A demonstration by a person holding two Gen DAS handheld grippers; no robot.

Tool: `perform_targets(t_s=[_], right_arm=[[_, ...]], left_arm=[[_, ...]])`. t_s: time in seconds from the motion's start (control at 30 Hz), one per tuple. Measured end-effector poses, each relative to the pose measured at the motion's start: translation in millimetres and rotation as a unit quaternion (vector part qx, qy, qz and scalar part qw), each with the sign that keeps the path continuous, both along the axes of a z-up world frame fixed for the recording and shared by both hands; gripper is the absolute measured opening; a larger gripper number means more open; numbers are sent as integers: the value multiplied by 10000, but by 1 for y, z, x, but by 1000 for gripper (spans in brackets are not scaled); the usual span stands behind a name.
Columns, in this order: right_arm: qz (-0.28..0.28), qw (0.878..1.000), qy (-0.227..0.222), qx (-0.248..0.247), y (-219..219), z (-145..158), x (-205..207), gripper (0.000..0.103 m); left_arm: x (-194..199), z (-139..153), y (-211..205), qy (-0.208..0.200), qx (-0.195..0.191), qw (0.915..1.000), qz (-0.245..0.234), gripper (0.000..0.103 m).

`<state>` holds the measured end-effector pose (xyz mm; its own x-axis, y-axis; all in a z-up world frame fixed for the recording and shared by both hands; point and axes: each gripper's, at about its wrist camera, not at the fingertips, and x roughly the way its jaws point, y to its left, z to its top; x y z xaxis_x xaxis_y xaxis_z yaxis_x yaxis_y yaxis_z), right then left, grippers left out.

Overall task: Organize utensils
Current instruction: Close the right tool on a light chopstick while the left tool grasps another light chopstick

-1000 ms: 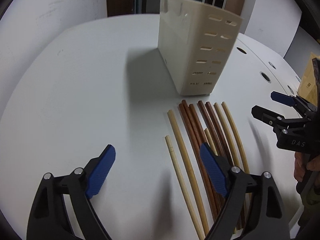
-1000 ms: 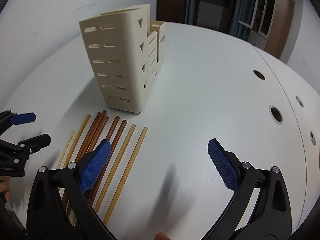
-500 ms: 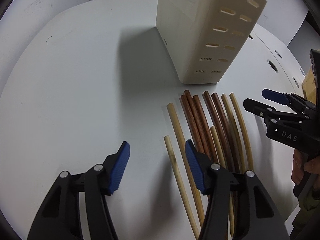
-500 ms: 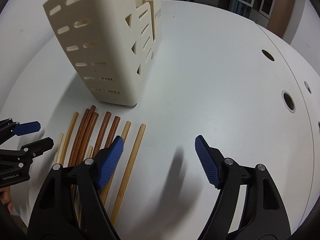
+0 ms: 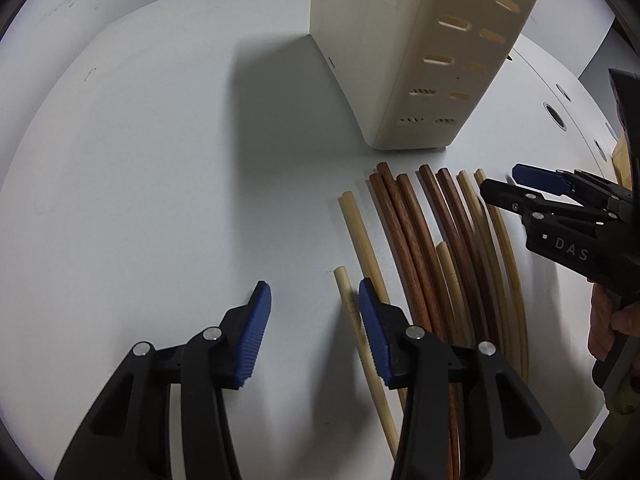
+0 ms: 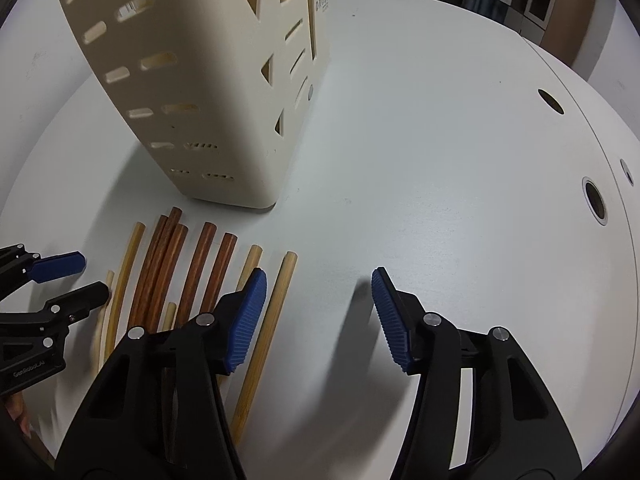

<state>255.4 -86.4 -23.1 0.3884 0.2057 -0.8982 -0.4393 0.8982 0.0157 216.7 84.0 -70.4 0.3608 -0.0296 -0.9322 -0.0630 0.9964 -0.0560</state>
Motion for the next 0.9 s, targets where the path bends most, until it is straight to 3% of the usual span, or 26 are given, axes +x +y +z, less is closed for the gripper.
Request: perform_targets(t_s=[0.13,0.4,0.5,0.67,0.9], right_arm=[[34,10000,-44,-73,2,-4,-4,47],[120,9998,-54,-121,3,-5,-12,23],[81,9999,-86,-85,-3,-3,-10,13],[36,10000,-75,41,-9,-2,-10,6],[4,9995,-180,268,-16,5,10,6]], left_arm=[[-2,0,-4,-40,105,9999,-22,45],[-7,5,-31,-82,365,9992,-153,29],[-10,9,-33,-95,417,9990,-163,14],[-8,14,-42,-128,520,9984,-173,5],[-10,21,-51,-174,551,9982,-152,4]])
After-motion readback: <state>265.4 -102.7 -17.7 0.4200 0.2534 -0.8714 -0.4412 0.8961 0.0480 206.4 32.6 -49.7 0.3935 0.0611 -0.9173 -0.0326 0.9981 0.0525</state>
